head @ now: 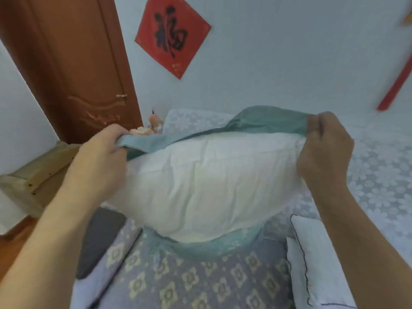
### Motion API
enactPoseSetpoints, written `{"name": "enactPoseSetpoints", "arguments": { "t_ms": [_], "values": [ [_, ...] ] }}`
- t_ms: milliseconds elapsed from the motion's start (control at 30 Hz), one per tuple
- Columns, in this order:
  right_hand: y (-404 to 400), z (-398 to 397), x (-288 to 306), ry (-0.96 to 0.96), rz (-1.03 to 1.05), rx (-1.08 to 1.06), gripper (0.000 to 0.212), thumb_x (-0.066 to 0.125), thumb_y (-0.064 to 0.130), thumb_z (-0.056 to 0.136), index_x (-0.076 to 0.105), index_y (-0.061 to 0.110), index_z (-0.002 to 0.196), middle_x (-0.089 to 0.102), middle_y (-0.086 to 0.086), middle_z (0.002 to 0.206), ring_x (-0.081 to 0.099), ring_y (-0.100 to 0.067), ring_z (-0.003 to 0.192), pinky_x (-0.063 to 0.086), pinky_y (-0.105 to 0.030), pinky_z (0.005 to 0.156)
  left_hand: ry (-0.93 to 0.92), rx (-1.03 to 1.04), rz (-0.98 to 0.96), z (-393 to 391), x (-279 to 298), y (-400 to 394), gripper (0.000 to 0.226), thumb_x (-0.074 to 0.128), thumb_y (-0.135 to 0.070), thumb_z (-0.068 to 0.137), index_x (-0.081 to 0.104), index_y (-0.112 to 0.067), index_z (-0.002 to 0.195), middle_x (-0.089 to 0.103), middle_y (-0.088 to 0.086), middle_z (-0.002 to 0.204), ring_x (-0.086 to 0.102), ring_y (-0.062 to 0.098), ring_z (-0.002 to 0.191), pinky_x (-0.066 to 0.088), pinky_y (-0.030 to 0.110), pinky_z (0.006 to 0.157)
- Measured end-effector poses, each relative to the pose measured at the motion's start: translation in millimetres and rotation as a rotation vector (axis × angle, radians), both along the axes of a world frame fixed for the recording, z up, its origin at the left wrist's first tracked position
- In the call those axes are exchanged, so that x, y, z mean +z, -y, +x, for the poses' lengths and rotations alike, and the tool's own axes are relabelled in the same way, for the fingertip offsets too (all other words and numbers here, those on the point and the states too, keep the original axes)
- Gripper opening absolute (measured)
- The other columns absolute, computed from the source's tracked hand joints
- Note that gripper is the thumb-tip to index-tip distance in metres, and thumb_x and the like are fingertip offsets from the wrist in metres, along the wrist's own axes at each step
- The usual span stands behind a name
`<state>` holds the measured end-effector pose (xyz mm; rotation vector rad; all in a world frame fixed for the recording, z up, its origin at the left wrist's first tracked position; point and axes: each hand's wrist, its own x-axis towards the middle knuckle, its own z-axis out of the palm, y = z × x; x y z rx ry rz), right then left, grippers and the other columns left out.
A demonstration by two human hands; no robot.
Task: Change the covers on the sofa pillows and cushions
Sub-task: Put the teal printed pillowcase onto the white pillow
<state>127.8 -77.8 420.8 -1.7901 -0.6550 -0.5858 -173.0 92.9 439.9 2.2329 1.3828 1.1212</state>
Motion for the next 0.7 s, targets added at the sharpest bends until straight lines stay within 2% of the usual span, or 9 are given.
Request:
{"name": "enactPoseSetpoints", "arguments": {
  "t_ms": [67,100,167,267,400,467,533,600,700],
  "values": [
    [-17,-18,-32,0.100,-0.014,0.006,0.023,0.040,0.015,0.101,0.051,0.013,0.081,0.053,-0.002,0.073,0.048,-0.019,0.069,0.033,-0.033,0.064,0.243,0.102,0.026,30,-23,12,0.013,0.050,-0.009,0.098,0.059,-0.018,0.101,0.061,0.003,0.085,0.055,0.031,0.077,0.038,0.039,0.062],
    [-34,-26,-51,0.055,-0.240,0.114,0.021,0.041,0.013,0.098,0.054,0.012,0.083,0.059,-0.006,0.078,0.055,-0.023,0.072,0.041,-0.036,0.065,0.270,0.034,-0.129,53,-39,9,0.007,0.052,-0.015,0.100,0.058,-0.016,0.096,0.061,0.007,0.085,0.059,0.034,0.083,0.040,0.039,0.066],
    [-59,-12,-70,-0.130,-0.644,0.183,0.022,0.040,0.013,0.101,0.061,0.008,0.100,0.068,-0.015,0.101,0.064,-0.032,0.093,0.048,-0.037,0.078,0.044,-0.147,-0.414,88,-70,-10,0.013,0.049,-0.016,0.101,0.059,-0.013,0.093,0.063,0.009,0.094,0.062,0.035,0.100,0.043,0.035,0.074],
    [-53,34,-1,-0.264,-0.332,0.011,0.023,0.037,0.018,0.105,0.057,0.011,0.096,0.063,-0.014,0.098,0.056,-0.033,0.091,0.032,-0.032,0.072,0.180,-0.044,-0.411,103,-29,-57,0.031,0.040,-0.003,0.097,0.063,-0.012,0.116,0.065,0.010,0.107,0.061,0.034,0.099,0.045,0.034,0.074],
    [-28,4,55,-0.112,0.171,0.058,0.029,0.037,0.024,0.107,0.044,0.013,0.081,0.043,0.007,0.068,0.040,-0.011,0.067,0.029,-0.031,0.062,0.567,-0.140,-0.262,93,42,-30,0.030,0.040,-0.004,0.090,0.062,-0.020,0.099,0.066,0.004,0.098,0.062,0.023,0.093,0.053,0.043,0.077],
    [-40,-29,27,0.004,0.161,0.121,0.025,0.039,0.020,0.105,0.047,0.018,0.081,0.049,0.005,0.069,0.042,-0.004,0.063,0.030,-0.028,0.060,0.626,-0.211,-0.108,102,34,11,0.026,0.046,-0.003,0.088,0.060,-0.020,0.102,0.065,0.000,0.099,0.060,0.019,0.090,0.049,0.037,0.075],
    [-62,-24,-8,0.049,-0.178,0.182,0.021,0.039,0.012,0.102,0.058,0.015,0.091,0.063,-0.009,0.086,0.056,-0.020,0.080,0.035,-0.033,0.067,0.653,-0.245,-0.249,116,-3,17,0.033,0.049,-0.003,0.091,0.058,-0.016,0.120,0.065,0.011,0.119,0.060,0.030,0.101,0.047,0.037,0.079],
    [-64,3,-26,-0.186,-0.479,0.141,0.025,0.037,0.014,0.103,0.062,0.010,0.103,0.067,-0.019,0.108,0.061,-0.035,0.099,0.042,-0.038,0.078,0.617,-0.112,-0.589,117,-31,-19,0.036,0.046,-0.010,0.101,0.053,-0.013,0.136,0.057,0.017,0.139,0.060,0.034,0.119,0.052,0.035,0.082],
    [-38,30,-20,-0.283,-0.250,0.043,0.031,0.038,0.018,0.105,0.049,0.012,0.077,0.057,-0.009,0.078,0.055,-0.033,0.082,0.031,-0.039,0.064,0.780,-0.008,-0.700,92,-21,-60,0.021,0.045,-0.007,0.095,0.062,-0.011,0.106,0.066,0.014,0.113,0.066,0.033,0.104,0.052,0.034,0.078]
  ]
}}
